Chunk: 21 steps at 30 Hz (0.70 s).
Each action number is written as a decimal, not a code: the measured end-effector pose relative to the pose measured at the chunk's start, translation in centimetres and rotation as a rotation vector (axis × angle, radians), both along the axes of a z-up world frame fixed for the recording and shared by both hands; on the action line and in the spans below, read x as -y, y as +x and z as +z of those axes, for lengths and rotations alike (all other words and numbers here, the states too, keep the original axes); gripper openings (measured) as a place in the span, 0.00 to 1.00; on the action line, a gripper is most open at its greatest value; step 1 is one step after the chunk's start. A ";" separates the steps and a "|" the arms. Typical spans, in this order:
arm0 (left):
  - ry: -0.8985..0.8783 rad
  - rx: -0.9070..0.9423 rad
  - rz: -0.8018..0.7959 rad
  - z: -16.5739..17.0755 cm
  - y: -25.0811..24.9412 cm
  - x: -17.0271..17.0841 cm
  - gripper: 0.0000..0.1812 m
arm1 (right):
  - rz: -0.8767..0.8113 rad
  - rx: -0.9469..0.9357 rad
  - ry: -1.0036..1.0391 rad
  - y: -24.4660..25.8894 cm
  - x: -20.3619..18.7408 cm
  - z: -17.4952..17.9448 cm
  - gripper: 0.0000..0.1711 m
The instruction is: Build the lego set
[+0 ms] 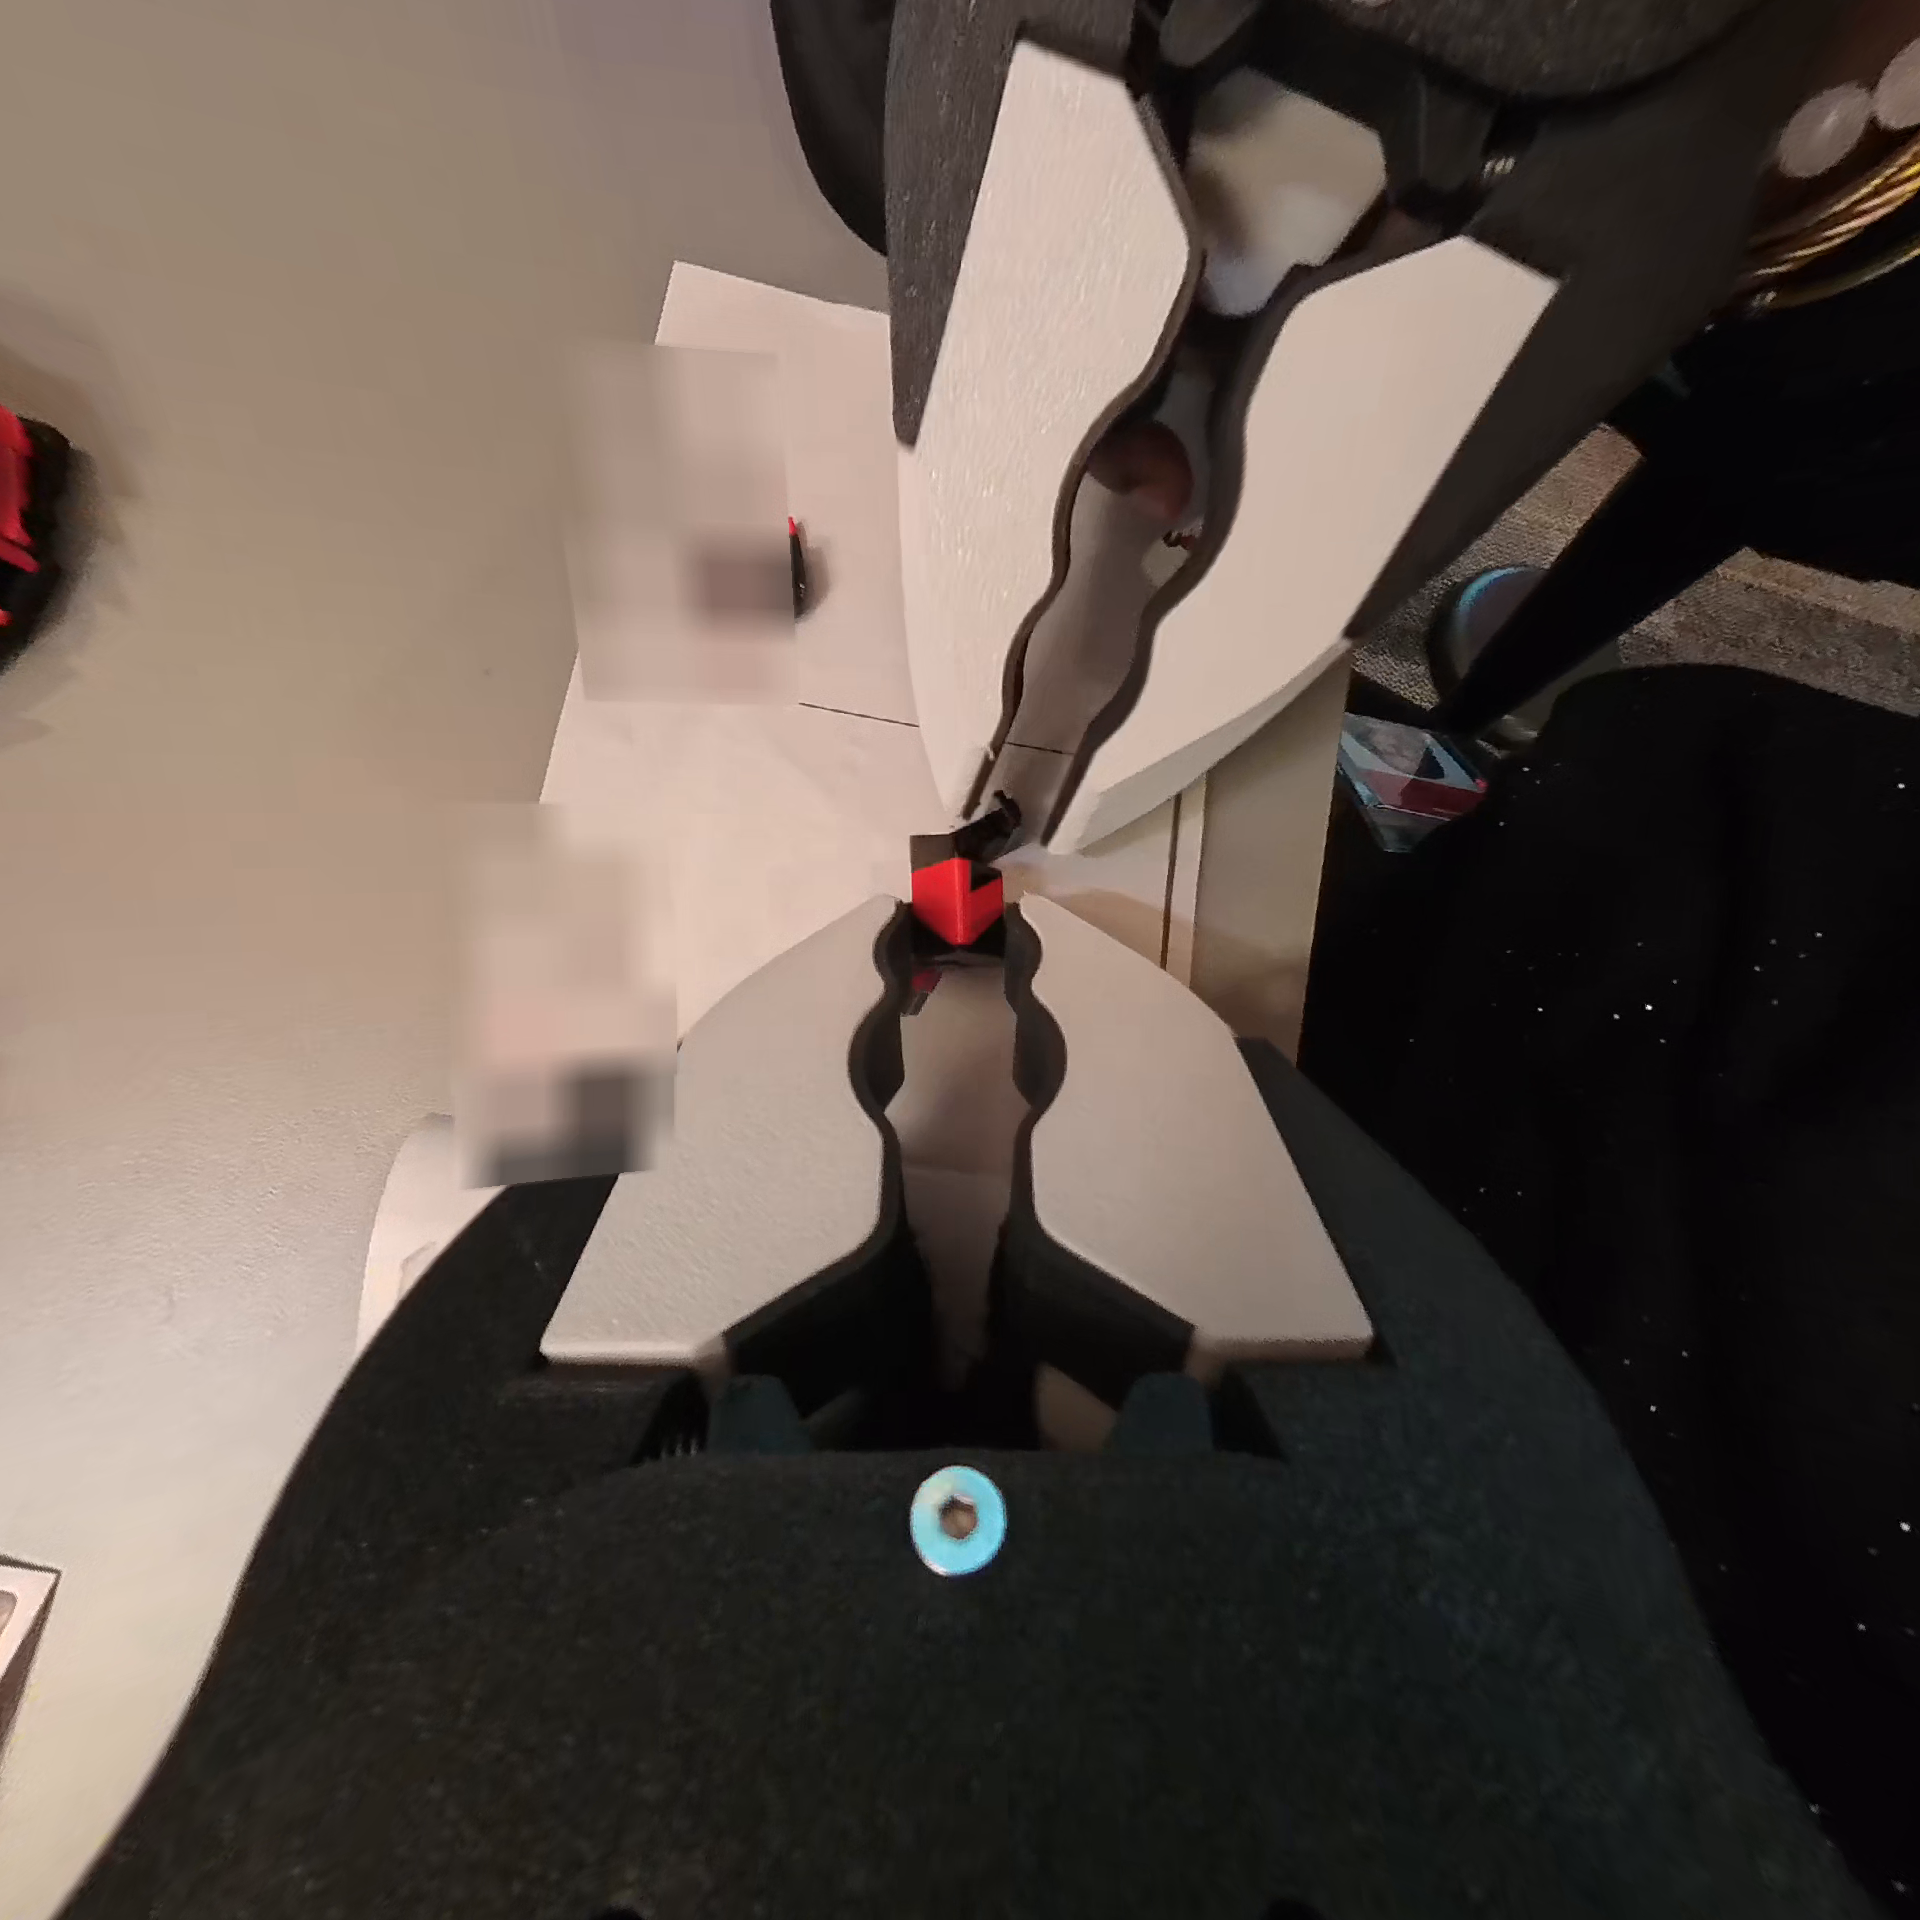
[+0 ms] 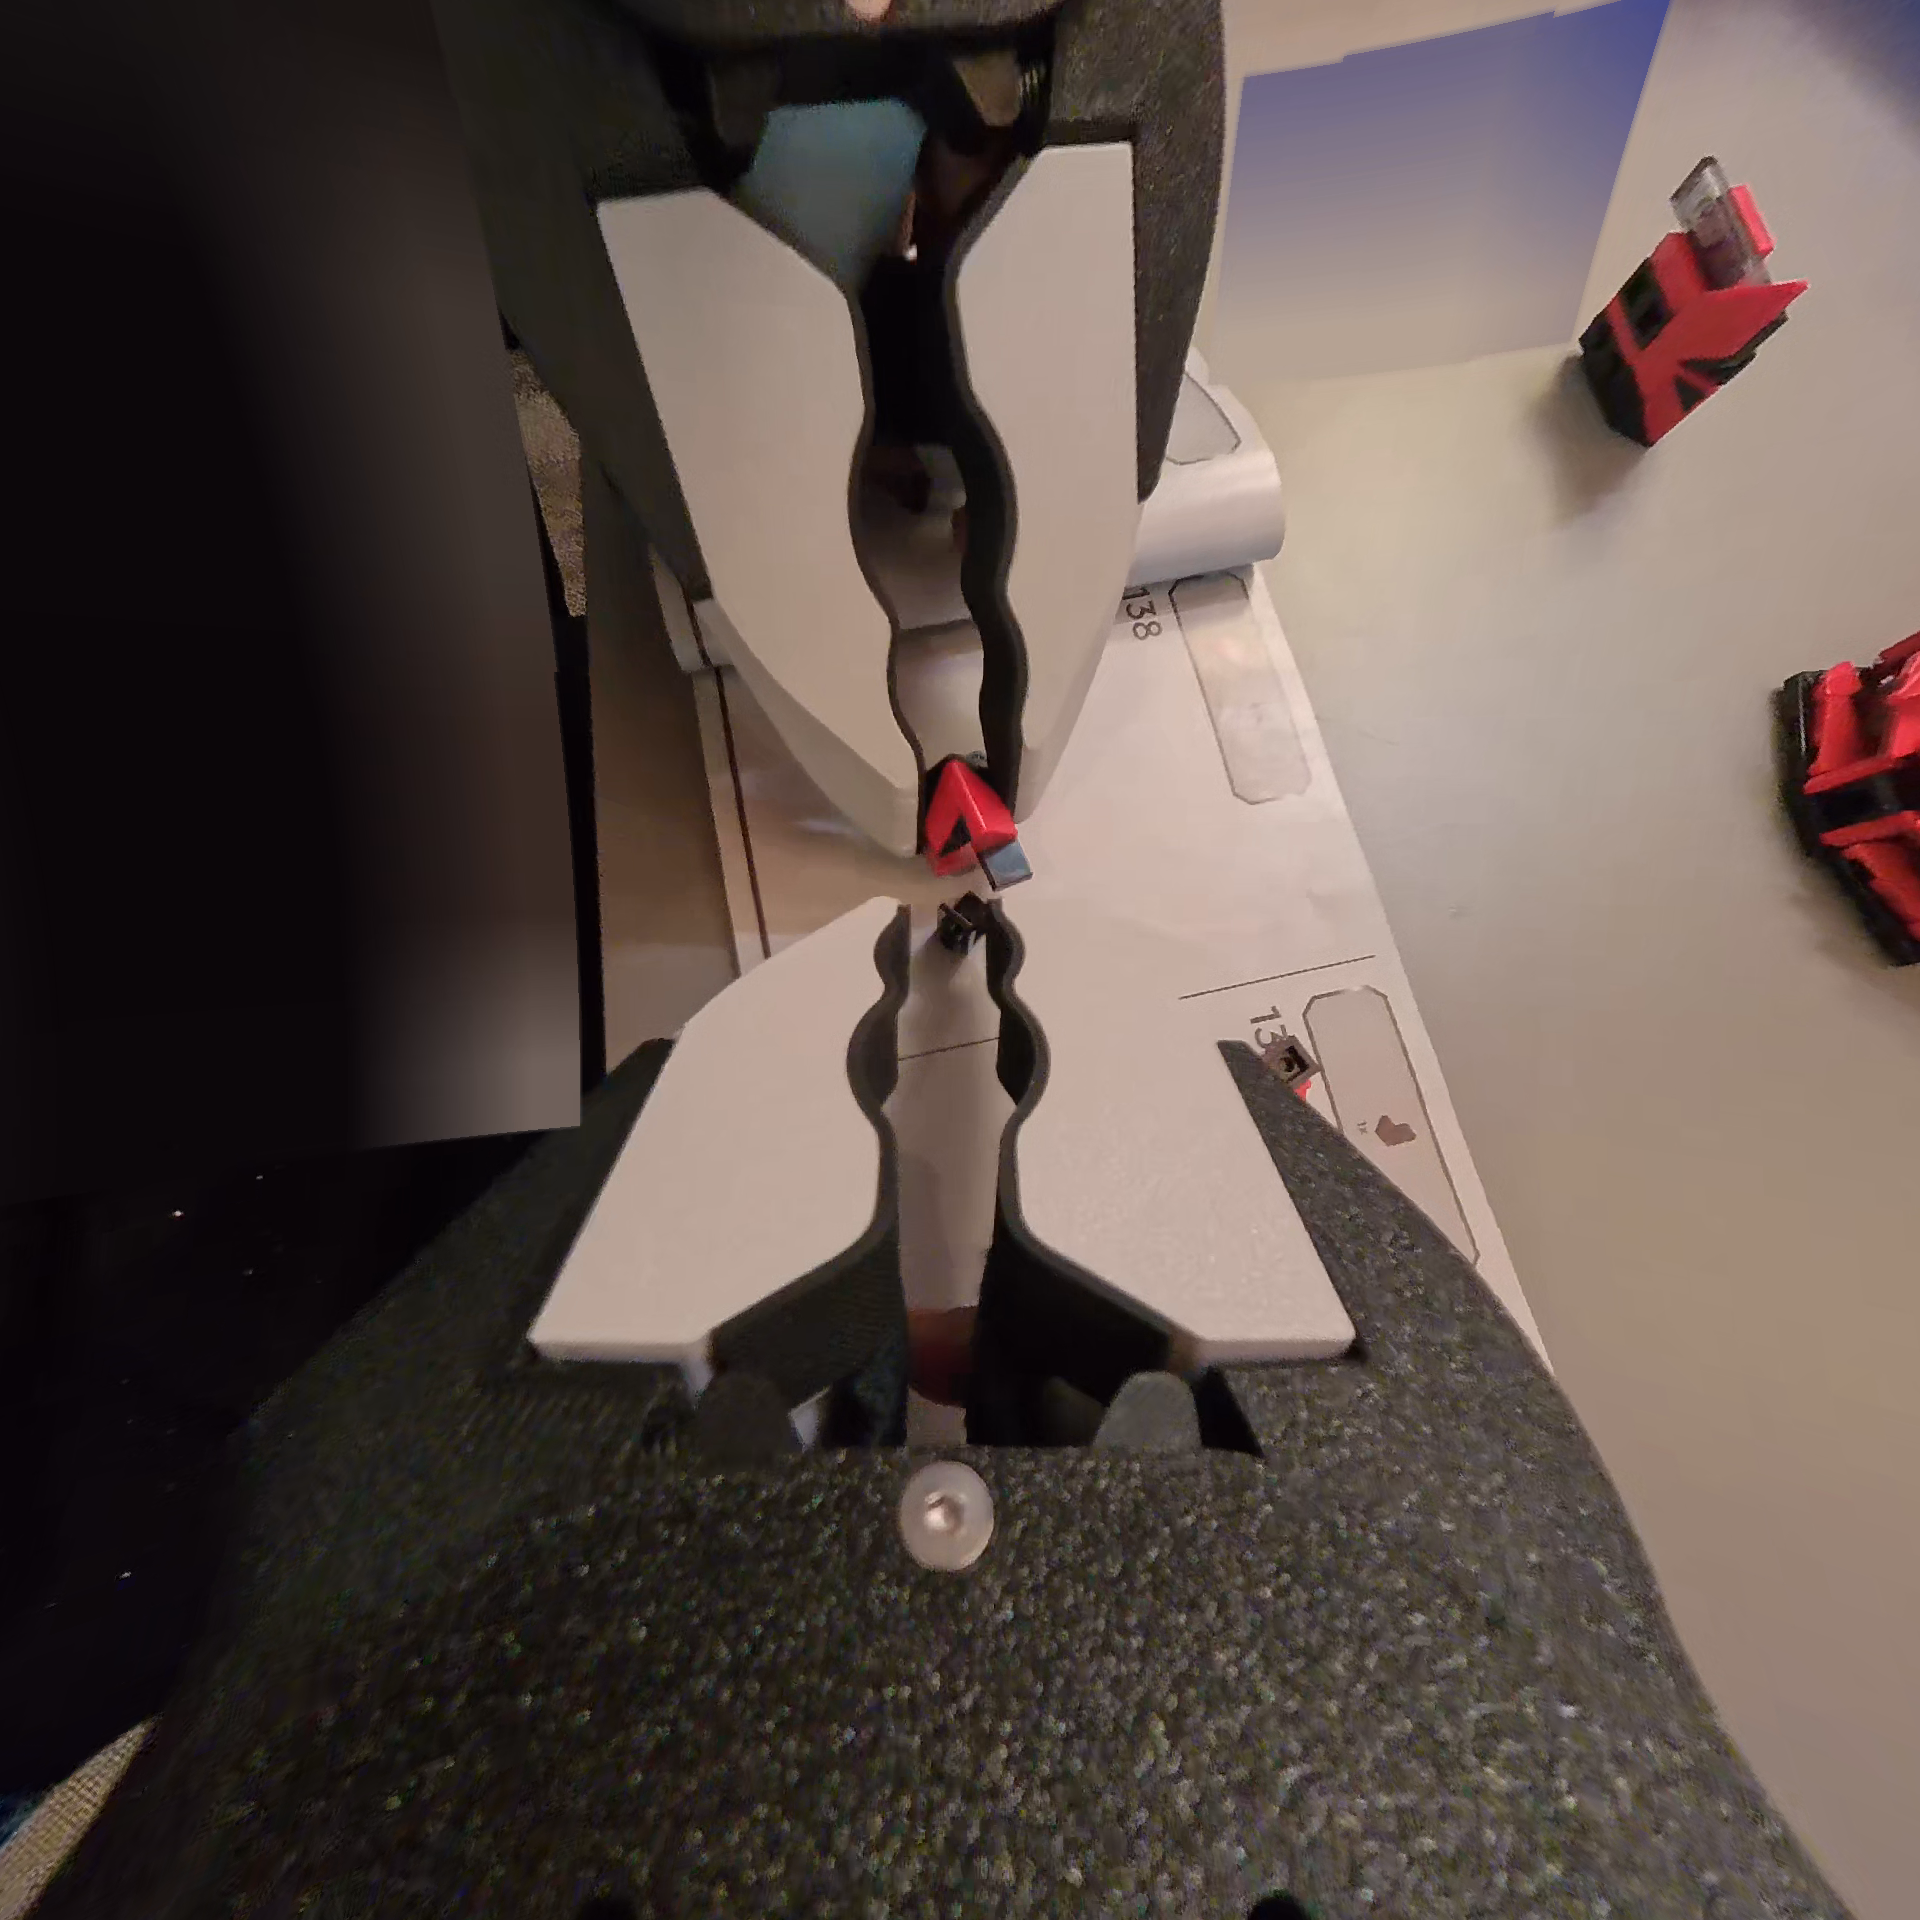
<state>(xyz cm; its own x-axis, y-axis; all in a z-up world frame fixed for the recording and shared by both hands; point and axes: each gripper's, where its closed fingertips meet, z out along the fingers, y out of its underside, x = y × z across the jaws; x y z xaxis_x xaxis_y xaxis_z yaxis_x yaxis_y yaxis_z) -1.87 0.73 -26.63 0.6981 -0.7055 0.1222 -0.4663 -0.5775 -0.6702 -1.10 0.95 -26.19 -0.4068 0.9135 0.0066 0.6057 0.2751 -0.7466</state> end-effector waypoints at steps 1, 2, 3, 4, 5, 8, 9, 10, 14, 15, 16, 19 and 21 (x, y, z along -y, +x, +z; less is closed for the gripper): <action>-0.004 -0.004 0.010 -0.1 0.0 0.0 0.09 | -0.006 0.003 -0.006 0.1 0.0 0.1 0.09; -0.008 -0.011 0.023 -0.1 0.0 0.0 0.09 | -0.014 0.009 -0.003 0.2 -0.1 0.1 0.09; -0.011 -0.024 0.041 -0.2 0.0 0.0 0.09 | -0.022 0.016 0.004 0.3 -0.2 0.1 0.09; -0.011 -0.038 0.057 -0.3 -0.1 0.1 0.09 | -0.030 0.022 0.012 0.4 -0.3 0.1 0.09; -0.011 -0.043 0.071 -0.3 0.0 0.2 0.09 | -0.043 0.029 0.018 0.6 -0.5 0.1 0.09; -0.006 -0.062 0.113 -0.3 0.0 0.2 0.09 | -0.067 0.057 0.008 0.8 -0.4 -0.2 0.07; -0.003 -0.074 0.122 -0.4 0.0 0.2 0.09 | -0.074 0.067 0.008 0.8 -0.5 -0.4 0.06; 0.000 -0.076 0.126 -0.4 0.0 0.2 0.09 | -0.078 0.074 0.008 0.9 -0.5 -0.5 0.04; 0.007 -0.073 0.128 -0.2 0.4 0.2 0.09 | -0.082 0.097 -0.015 0.9 -0.4 -0.9 0.00; 0.010 -0.078 0.130 -0.2 0.3 0.2 0.09 | -0.080 0.099 -0.020 0.8 -0.3 -1.0 0.00; 0.013 -0.079 0.131 -0.2 0.4 0.1 0.09 | -0.081 0.101 -0.021 0.8 -0.3 -1.0 0.00; 0.011 -0.078 0.130 -0.2 0.4 0.1 0.09 | -0.076 0.098 -0.034 0.6 -0.1 -1.1 0.00; 0.007 -0.077 0.129 -0.4 0.5 0.2 0.09 | -0.070 0.098 -0.043 0.5 0.1 -1.1 0.00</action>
<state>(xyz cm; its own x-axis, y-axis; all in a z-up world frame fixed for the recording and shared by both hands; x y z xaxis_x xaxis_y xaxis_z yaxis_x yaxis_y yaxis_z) -1.35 0.57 -26.99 0.7902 -0.6099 0.0598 -0.4388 -0.6312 -0.6396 -0.57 0.84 -27.31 -0.3390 0.9382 -0.0696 0.6926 0.1988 -0.6934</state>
